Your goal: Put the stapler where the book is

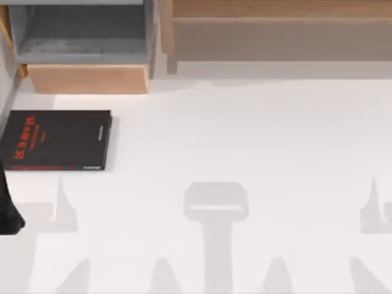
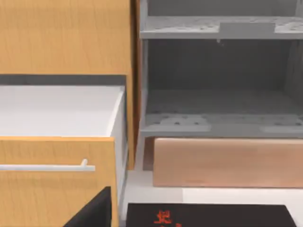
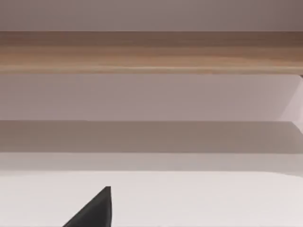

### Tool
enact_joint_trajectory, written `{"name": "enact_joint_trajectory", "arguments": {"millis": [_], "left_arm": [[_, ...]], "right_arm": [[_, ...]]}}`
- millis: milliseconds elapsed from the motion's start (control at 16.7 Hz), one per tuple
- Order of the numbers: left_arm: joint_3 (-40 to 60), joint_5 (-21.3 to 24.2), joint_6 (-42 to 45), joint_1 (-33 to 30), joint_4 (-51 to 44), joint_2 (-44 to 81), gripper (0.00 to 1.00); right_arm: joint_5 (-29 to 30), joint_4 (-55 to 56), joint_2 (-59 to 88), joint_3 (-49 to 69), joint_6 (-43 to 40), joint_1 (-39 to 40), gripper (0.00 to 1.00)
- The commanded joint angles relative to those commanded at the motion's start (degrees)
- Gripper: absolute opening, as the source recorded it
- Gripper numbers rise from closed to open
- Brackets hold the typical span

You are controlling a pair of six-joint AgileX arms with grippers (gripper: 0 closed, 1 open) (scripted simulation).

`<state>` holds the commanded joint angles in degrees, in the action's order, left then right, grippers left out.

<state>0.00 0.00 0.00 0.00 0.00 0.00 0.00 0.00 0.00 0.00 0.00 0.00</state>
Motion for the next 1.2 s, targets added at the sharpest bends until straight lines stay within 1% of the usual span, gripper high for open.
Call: {"name": "enact_joint_trajectory", "arguments": {"millis": [180, 300, 540, 840, 1200], "left_arm": [[0.44, -0.09, 0.12, 0.09, -0.3, 0.45, 1.0], [2.75, -0.5, 0.69, 0.56, -1.85, 2.79, 1.0], [13.48, -1.79, 2.95, 2.49, -8.83, 13.46, 1.0], [35.58, -3.17, 6.51, 6.08, -22.68, 35.24, 1.0], [69.69, -3.2, 9.6, 11.22, -42.77, 69.67, 1.0]], "right_arm": [[0.0, 0.0, 0.0, 0.0, 0.0, 0.0, 1.0], [0.0, 0.0, 0.0, 0.0, 0.0, 0.0, 1.0], [0.0, 0.0, 0.0, 0.0, 0.0, 0.0, 1.0], [0.0, 0.0, 0.0, 0.0, 0.0, 0.0, 1.0], [0.0, 0.0, 0.0, 0.0, 0.0, 0.0, 1.0]]}}
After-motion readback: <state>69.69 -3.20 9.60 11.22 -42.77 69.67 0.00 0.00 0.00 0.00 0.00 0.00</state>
